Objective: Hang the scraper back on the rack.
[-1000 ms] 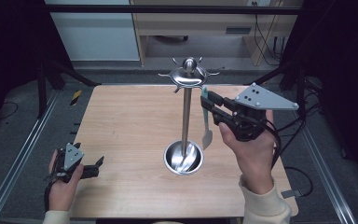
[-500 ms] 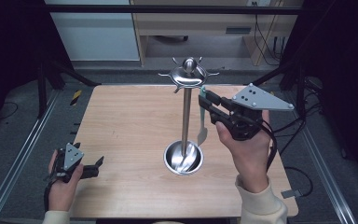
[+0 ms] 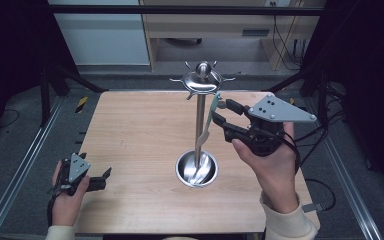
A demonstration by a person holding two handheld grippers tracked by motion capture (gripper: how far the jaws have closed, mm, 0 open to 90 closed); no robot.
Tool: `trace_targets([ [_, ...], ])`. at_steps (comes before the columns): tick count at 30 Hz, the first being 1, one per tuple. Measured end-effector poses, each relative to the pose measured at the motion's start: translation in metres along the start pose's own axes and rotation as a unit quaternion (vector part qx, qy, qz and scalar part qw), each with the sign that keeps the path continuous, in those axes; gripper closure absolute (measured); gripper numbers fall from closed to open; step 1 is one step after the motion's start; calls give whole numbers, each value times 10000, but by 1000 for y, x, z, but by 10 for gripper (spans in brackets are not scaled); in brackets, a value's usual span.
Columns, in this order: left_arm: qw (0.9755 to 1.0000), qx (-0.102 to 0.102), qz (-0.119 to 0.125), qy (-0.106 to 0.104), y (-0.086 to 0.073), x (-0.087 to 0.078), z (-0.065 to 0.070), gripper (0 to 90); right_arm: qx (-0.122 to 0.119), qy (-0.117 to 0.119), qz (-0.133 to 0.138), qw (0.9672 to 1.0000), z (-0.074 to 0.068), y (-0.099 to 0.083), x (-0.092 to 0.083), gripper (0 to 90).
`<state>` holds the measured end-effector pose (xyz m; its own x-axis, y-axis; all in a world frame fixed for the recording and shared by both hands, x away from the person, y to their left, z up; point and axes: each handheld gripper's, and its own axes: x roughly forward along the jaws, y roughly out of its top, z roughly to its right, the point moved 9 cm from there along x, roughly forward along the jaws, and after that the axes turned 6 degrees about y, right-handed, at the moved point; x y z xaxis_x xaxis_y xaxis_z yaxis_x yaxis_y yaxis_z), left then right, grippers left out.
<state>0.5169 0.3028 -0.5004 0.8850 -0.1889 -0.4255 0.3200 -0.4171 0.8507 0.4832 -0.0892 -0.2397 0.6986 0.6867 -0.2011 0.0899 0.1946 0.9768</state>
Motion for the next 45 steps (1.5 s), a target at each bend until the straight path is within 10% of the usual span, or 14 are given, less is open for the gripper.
trace_targets([
  [18,10000,55,-33,-28,-1,1,1,20,-26,-746,-150,9971,52,-26,-3,85],
  [25,10000,40,-51,-44,-2,1,3,20,-147,-792,208,9965,64,-29,-12,66],
  [45,9999,78,-71,-89,-1,3,6,20,564,-1344,-258,9890,111,-82,-18,61],
])
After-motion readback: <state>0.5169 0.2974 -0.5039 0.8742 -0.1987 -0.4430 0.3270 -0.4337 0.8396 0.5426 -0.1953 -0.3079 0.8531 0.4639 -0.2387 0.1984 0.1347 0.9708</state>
